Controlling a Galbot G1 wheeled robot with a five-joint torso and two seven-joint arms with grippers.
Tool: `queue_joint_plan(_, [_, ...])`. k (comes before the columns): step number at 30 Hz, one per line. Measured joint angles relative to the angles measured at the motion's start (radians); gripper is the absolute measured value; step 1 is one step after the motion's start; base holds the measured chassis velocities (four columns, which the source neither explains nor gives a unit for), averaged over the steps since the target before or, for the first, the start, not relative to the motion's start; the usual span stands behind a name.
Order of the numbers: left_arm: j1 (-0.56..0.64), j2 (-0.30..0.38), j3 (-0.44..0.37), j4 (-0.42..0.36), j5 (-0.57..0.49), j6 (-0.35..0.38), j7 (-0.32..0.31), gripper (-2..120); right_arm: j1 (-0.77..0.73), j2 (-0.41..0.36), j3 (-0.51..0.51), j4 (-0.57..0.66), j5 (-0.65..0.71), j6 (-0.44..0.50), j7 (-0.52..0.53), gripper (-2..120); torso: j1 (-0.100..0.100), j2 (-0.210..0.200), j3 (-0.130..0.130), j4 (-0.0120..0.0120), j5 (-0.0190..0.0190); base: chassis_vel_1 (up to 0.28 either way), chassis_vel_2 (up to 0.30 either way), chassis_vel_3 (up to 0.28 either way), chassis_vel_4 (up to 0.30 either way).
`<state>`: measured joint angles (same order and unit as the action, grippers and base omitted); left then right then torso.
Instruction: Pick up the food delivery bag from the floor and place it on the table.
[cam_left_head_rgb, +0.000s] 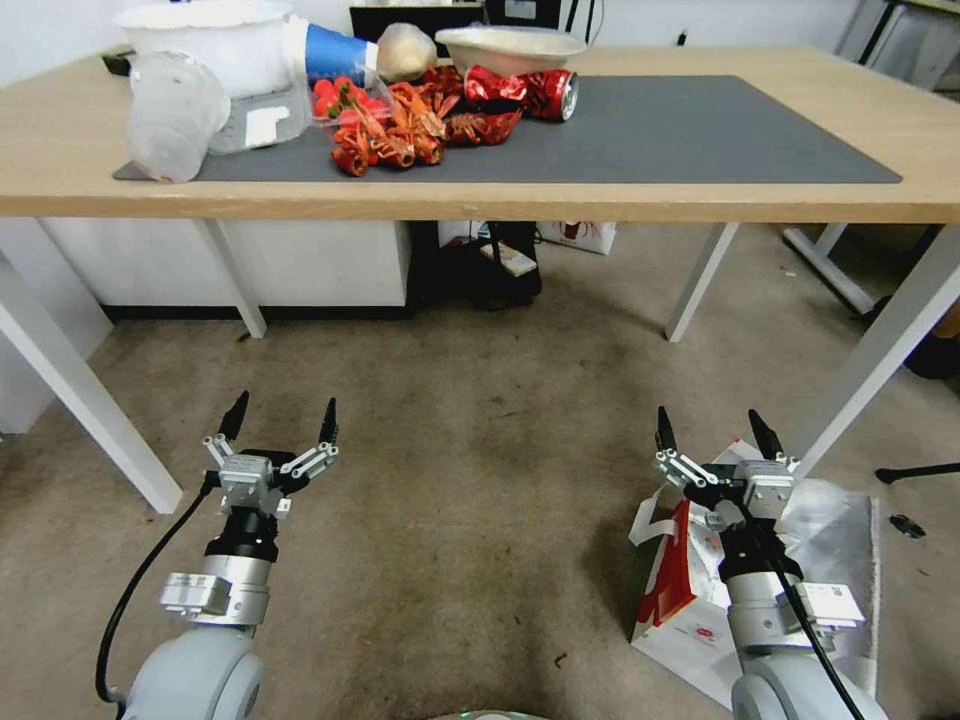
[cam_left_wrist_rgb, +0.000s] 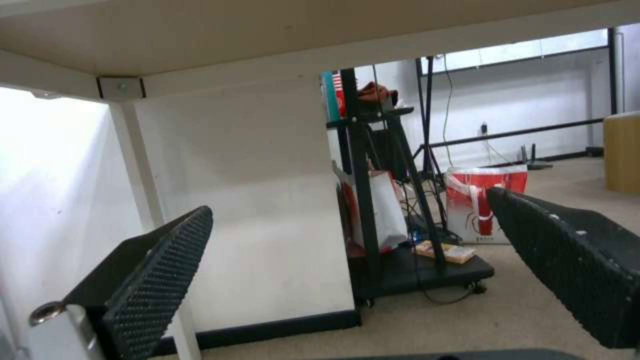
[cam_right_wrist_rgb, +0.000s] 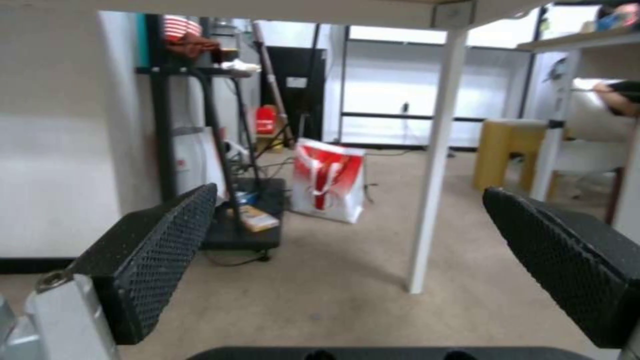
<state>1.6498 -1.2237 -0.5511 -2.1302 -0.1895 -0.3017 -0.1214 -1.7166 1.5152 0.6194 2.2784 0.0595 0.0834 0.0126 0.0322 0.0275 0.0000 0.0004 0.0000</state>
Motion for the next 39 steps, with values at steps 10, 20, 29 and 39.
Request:
queue_joint_plan(10, [0.016,0.019,-0.001,-0.054,-0.001,0.116,-0.061,98,-0.004,-0.033,0.152,-0.009,0.022,-0.011,0.026,100,0.001,0.003,0.0,0.0,0.0,0.0,0.0,0.0,0.0])
queue_joint_plan(20, [0.018,0.02,-0.001,-0.051,-0.001,0.139,-0.087,99,-0.017,-0.081,0.327,-0.103,0.102,0.019,0.003,100,0.001,0.005,0.0,0.0,0.0,0.0,0.0,0.0,0.0])
queue_joint_plan(29, [0.006,0.016,-0.006,-0.027,-0.014,0.129,-0.08,98,-0.011,-0.136,0.434,-0.219,0.126,0.04,-0.04,100,0.001,0.006,0.0,0.0,0.0,0.0,0.0,0.0,0.0])
queue_joint_plan(39, [0.011,0.008,-0.005,-0.01,-0.014,0.115,-0.081,97,0.031,-0.168,0.493,-0.389,0.112,0.06,-0.088,100,0.001,0.006,0.0,0.0,0.0,0.0,0.0,0.0,0.0])
